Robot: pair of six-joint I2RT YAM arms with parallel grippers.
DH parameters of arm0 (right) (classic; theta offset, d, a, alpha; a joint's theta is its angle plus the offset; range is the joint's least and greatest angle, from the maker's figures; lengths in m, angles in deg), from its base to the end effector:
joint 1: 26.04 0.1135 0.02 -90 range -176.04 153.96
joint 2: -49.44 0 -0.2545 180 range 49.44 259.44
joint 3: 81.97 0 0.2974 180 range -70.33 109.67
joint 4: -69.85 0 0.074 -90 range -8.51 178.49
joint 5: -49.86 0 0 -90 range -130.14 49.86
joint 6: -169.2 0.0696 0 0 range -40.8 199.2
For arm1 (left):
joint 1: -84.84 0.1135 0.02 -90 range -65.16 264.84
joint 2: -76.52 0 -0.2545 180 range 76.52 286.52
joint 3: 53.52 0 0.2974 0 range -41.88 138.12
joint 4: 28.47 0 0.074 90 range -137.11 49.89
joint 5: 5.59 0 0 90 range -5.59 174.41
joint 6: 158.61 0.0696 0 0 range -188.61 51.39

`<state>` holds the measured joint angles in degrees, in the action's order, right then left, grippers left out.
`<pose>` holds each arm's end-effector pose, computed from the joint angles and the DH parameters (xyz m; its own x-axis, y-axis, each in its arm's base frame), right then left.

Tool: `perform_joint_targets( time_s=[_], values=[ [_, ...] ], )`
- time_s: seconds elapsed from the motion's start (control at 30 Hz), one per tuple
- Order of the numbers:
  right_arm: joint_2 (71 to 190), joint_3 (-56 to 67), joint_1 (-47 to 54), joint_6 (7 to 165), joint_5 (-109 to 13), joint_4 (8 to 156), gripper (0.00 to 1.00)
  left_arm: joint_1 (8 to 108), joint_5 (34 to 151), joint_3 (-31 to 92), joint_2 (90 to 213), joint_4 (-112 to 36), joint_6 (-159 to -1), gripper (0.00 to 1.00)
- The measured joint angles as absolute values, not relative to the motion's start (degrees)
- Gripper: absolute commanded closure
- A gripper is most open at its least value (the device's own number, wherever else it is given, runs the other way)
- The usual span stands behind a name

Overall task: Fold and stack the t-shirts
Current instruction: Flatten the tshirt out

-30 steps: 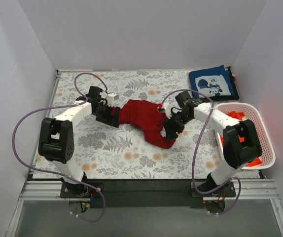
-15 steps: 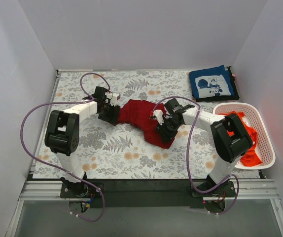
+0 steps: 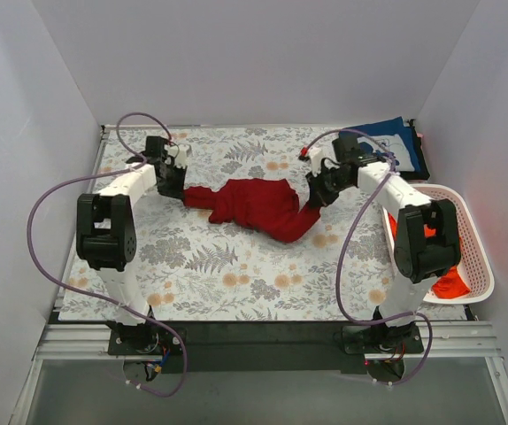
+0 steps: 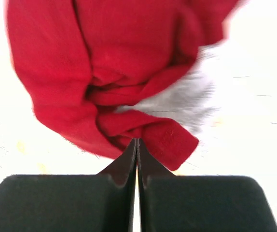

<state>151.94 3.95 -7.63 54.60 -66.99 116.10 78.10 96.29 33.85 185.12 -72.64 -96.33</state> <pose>0.3907 0.1632 0.1560 -0.5688 -0.5807 -0.5825 -0.7855 0.5935 0.1753 0.4328 -0.0656 0.1178 -0.8923 -0.3529 -0.2814 -0.2430 0.9010 -0.3593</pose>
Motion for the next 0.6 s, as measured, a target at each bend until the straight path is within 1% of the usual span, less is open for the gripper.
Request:
perform_joint_targets(
  time_s=[0.17, 0.4, 0.6],
  values=[
    [148.31, 14.12, -14.32, 54.38, -71.12, 119.18, 0.99, 84.88, 98.65, 40.93, 184.38, -76.14, -94.30, 1.00],
    [146.34, 26.05, -17.44, 54.56, -72.76, 122.22, 0.99, 89.33, 100.75, 51.03, 183.72, -80.84, -93.34, 1.00],
    [146.45, 38.20, -21.18, 55.65, -72.11, 123.34, 0.99, 93.40, 102.52, 59.90, 183.02, -79.79, -94.96, 1.00]
  ],
)
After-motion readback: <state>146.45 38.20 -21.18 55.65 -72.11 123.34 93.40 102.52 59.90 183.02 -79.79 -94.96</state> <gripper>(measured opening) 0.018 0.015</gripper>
